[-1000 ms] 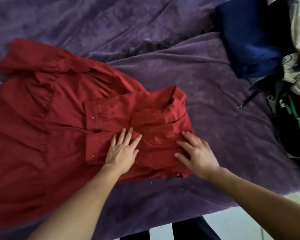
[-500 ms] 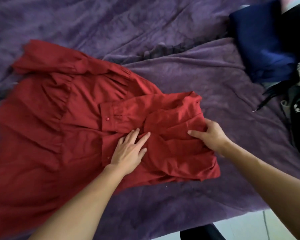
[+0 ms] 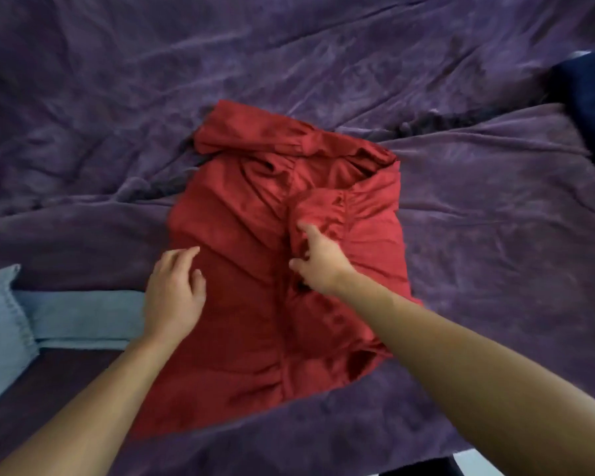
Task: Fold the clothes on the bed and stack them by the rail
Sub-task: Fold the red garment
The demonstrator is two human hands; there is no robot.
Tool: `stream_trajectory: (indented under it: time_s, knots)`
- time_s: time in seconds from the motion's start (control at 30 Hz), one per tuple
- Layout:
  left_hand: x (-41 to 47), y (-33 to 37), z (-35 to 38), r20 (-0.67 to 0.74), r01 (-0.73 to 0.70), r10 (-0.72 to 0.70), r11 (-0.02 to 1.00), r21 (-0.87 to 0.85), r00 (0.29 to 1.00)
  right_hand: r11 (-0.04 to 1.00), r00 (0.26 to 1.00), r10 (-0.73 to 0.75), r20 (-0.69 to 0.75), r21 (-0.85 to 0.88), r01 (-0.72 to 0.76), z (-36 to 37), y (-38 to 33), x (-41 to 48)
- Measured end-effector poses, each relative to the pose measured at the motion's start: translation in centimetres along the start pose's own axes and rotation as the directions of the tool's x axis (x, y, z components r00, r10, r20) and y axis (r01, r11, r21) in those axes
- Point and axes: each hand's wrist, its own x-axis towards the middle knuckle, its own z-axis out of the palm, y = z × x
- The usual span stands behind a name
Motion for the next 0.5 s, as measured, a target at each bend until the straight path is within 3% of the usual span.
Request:
stream_trajectory:
  time_s: [0.1, 0.2, 0.27, 0.37, 0.43, 0.5]
  knots:
    - [0.5, -2.2, -0.3, -0.008, -0.015, 0.015, 1.0, 0.02, 1.0, 0.99, 0.974, -0.021, 0.226, -0.132, 0.052, 3.1, 0.3, -0.3]
    - [2.2, -2.1, 0.1, -0.021, -0.069, 0.07, 0.997, 0.016, 0.997, 0.998, 0.979, -0.035, 0.203, -0.044, 0.045, 1.5, 2.2, -0.8]
    - [4.3, -1.3, 0.6, -0.013, -0.096, 0.096, 0.995, 0.009, 0.995, 0.994, 0.995, -0.096, -0.022, -0.051, 0.095, -1.3, 3.3, -0.1]
    - [9.3, 0.6, 1.4, 0.0, -0.161, 0.161, 0.987, 0.018, 0.987, 0.978, 0.89, -0.156, -0.429, -0.194, 0.077, -7.4, 4.2, 3.5]
    - [13.1, 2.0, 2.3, 0.014, -0.206, 0.206, 0.977, 0.051, 0.979, 0.952, 0.836, -0.175, -0.52, -0.306, 0.009, -11.1, 4.2, 7.4]
    - [16.3, 3.2, 3.7, 0.032, -0.24, 0.238, 0.965, 0.103, 0.971, 0.91, 0.855, -0.195, -0.48, -0.414, -0.025, -13.2, 3.7, 11.8]
